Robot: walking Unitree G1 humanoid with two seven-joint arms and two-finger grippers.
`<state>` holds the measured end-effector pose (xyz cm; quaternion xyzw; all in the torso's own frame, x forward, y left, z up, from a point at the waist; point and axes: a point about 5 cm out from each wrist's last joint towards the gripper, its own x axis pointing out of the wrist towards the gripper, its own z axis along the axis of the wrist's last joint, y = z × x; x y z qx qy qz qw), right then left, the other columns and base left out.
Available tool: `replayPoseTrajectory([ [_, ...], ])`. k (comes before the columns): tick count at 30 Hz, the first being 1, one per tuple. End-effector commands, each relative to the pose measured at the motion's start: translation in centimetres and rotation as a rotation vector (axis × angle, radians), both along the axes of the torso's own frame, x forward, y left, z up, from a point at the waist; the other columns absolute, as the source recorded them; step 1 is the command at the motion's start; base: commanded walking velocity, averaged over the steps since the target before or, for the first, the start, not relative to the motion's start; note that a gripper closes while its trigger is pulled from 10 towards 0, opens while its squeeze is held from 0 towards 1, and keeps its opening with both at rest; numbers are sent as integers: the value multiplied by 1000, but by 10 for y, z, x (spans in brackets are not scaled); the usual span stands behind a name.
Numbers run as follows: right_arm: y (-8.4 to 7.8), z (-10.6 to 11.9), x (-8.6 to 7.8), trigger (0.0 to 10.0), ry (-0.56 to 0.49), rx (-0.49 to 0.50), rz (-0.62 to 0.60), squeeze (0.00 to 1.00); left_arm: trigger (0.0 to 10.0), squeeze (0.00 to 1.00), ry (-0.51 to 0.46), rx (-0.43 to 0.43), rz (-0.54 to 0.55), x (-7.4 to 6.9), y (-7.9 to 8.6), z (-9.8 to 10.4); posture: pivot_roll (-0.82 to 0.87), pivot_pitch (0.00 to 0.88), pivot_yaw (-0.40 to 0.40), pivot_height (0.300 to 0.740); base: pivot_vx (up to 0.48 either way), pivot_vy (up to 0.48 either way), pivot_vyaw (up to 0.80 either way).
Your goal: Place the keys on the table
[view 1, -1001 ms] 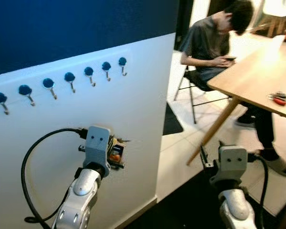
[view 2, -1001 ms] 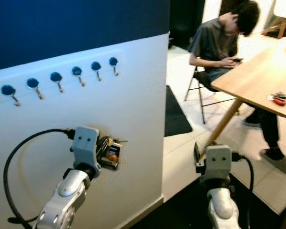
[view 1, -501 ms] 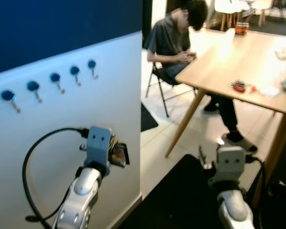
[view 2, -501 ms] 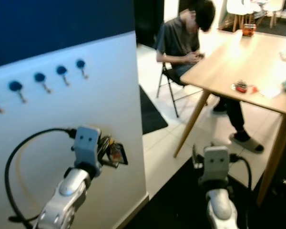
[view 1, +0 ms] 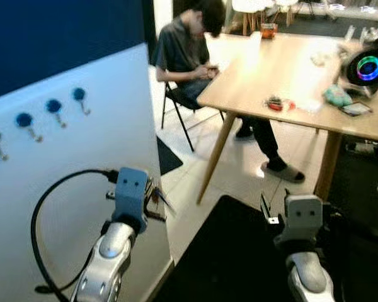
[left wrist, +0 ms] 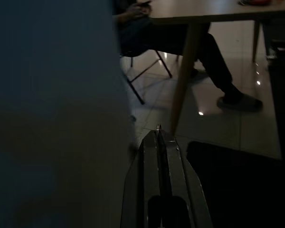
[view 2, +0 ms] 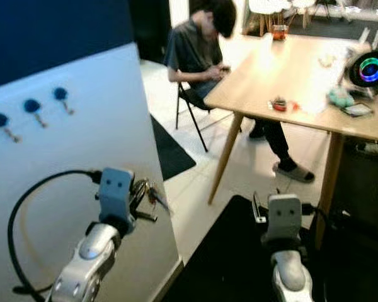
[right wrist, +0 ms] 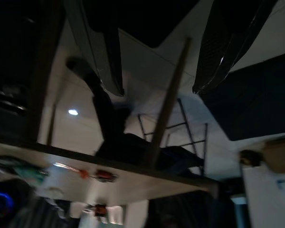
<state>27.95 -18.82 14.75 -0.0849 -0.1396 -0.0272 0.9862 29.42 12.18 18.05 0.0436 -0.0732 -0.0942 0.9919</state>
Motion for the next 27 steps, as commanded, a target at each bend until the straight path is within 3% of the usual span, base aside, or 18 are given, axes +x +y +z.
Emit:
replayPoseTrajectory([
  [1,0,-4,-1,10000,19,-2,-2,0,10000,0,8,9,2,-1,0,-2,-29,180,87,740,0,0,-550],
  [27,2,-4,-1,10000,19,-1,0,0,10000,0,5,9,-2,0,-1,-2,-27,182,90,740,0,0,-546],
])
